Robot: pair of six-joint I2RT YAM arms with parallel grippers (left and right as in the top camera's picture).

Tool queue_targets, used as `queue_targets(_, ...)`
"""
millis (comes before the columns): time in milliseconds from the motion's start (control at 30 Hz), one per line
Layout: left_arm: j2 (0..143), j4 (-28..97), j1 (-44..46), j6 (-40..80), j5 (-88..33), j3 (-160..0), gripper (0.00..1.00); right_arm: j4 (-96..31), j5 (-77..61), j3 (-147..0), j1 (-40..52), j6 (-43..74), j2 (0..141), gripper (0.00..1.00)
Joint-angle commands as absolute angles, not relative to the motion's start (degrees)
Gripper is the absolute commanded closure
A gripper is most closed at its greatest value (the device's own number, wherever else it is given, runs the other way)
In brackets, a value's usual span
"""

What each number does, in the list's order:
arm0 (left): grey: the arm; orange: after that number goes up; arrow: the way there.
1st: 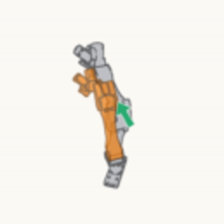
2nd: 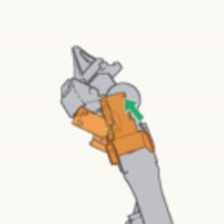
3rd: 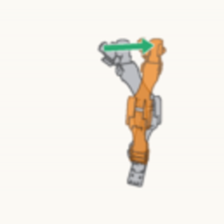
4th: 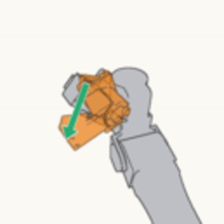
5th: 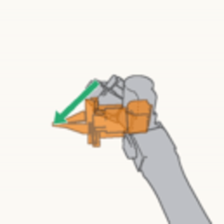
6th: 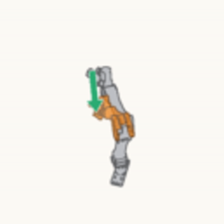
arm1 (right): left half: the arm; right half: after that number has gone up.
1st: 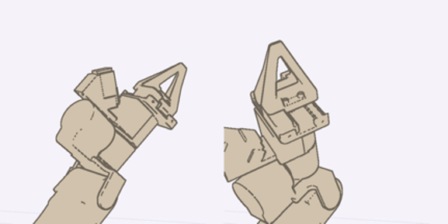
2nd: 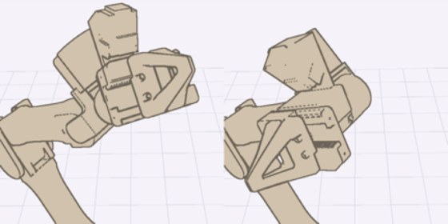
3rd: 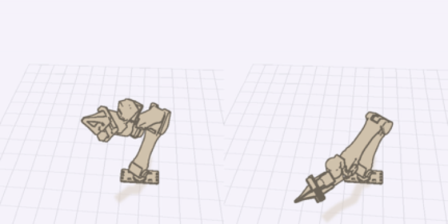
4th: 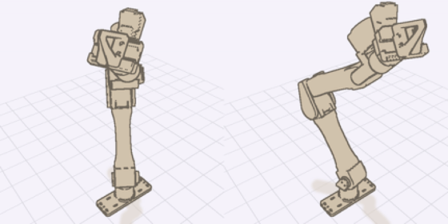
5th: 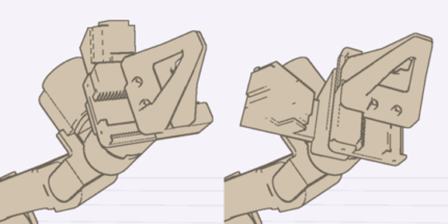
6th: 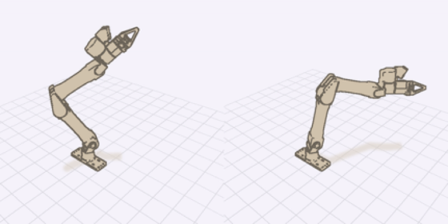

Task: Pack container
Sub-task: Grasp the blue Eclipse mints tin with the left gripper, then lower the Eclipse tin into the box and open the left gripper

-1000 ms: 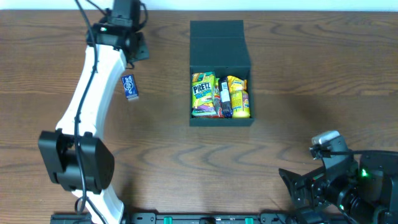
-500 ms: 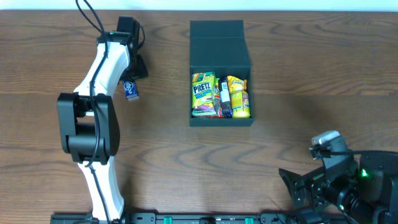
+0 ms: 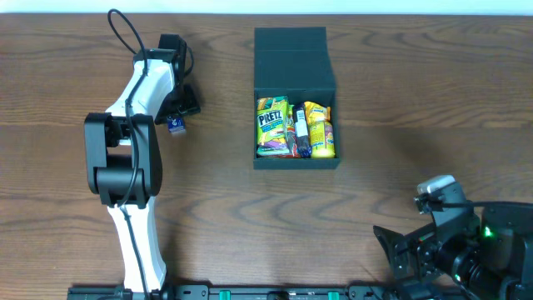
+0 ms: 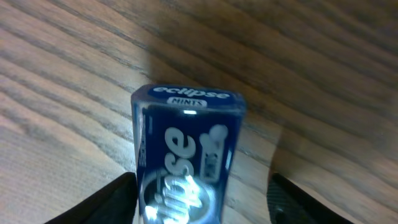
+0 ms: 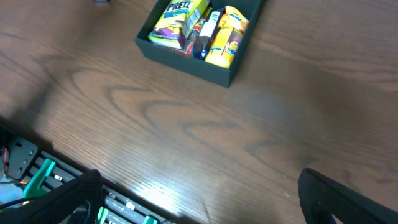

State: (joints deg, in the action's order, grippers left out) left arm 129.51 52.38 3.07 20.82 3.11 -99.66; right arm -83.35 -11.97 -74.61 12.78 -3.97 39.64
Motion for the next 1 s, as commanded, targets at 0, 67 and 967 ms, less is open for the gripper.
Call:
queue_targets(0,130.93,52.42,2.48,20.56,2.92,-99.42,0.38,-83.44,-11.79,-74.96,12.29,-3.29,39.64,0.01)
queue_targets(67,131.15,52.25,2.46,20.58,2.9,-99.42,0.44,-83.44,-11.79,-74.96,12.29,-3.29,39.64,0.01)
queue_targets(967,120.62,51.94,6.04,20.53,-1.34,-101.54,0.8,-83.44,-11.79,-74.96,12.29,-3.29,39.64,0.01)
